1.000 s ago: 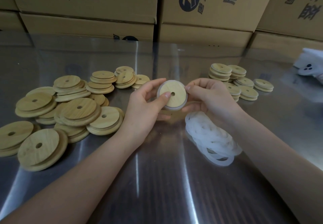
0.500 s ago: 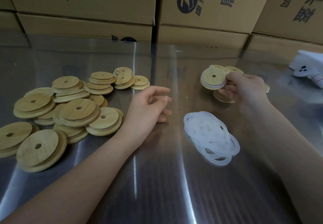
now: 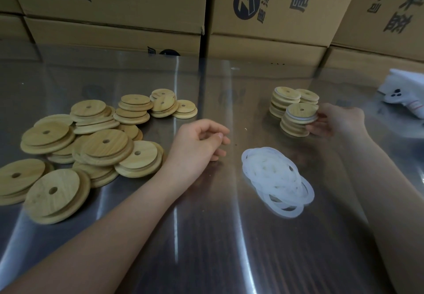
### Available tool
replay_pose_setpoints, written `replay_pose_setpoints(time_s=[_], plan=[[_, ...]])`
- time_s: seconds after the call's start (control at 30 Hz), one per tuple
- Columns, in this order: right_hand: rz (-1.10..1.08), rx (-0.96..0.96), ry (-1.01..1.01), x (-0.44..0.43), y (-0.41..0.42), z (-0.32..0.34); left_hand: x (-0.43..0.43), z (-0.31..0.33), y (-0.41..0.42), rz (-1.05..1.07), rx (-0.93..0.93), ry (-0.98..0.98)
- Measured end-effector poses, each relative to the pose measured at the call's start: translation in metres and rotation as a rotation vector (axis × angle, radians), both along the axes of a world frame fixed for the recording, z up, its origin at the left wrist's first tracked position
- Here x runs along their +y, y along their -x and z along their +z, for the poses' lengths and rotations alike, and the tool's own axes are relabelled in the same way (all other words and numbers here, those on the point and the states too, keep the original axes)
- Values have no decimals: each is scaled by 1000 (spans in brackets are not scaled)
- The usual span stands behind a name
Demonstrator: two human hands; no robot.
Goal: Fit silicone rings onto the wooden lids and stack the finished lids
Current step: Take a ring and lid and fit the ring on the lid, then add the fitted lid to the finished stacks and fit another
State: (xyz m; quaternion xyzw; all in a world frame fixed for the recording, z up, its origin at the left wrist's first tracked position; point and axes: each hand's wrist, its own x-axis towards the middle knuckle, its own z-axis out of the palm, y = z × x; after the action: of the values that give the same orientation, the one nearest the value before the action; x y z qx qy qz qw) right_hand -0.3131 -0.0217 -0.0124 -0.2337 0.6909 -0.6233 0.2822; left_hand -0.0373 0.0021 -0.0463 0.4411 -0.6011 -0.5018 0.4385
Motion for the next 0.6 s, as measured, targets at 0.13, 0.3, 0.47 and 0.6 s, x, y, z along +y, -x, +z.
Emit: replay_pose_setpoints(time_s=[0.13, 0.3, 0.47, 0.6], plan=[[-7, 36, -32, -3, 2, -4, 1, 1, 1, 2, -13, 1], [-15, 85, -64, -5, 5, -6, 1, 1, 1, 7, -17, 2], [-53, 248, -89, -5, 1, -8, 0, -2, 2, 19, -62, 63], [-104, 480, -136, -4, -3, -8, 1, -5, 1, 81, -261, 245]])
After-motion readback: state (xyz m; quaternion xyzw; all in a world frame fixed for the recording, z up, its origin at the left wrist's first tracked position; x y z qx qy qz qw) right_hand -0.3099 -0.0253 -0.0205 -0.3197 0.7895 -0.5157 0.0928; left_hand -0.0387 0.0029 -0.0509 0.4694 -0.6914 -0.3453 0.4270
